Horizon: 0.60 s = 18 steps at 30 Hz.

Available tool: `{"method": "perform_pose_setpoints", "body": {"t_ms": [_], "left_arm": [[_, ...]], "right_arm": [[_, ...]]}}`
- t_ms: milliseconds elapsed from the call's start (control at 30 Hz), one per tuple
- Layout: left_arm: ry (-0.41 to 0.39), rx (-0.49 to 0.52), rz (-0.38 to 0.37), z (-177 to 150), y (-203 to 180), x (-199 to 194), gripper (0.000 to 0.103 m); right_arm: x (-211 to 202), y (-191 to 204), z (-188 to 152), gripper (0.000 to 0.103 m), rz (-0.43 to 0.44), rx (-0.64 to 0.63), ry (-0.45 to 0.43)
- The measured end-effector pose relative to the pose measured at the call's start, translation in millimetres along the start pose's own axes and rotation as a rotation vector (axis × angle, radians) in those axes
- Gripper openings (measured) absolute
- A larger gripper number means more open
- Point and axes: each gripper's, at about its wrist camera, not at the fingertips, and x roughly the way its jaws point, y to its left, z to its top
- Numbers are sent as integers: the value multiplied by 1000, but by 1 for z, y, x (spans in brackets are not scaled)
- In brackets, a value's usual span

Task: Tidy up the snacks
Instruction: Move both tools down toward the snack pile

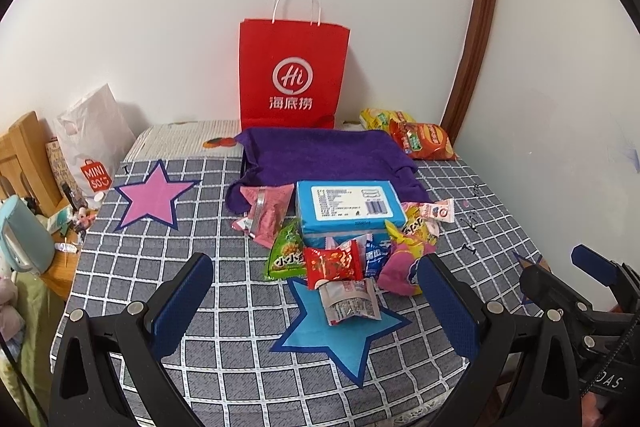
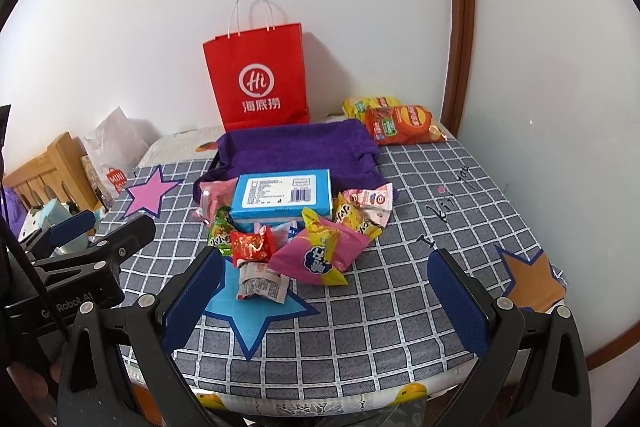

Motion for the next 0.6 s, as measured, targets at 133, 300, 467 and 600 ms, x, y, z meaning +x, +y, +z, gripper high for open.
{"method": "perform_pose_setpoints", "body": {"t_ms": [133, 300, 467, 600], "left_arm": [[32, -16, 3, -5, 7, 17, 102], [73, -39, 7, -14, 18, 38, 102], [129, -69, 14, -25, 33, 64, 102], [173, -97, 21, -31, 47, 86, 101]], "right_arm": [[17, 1, -4, 101, -7, -5, 36], [42, 2, -9, 101, -20, -12, 91], [69, 5, -16, 101, -35, -20, 147], [94, 7, -23, 101, -47, -29, 201]]}}
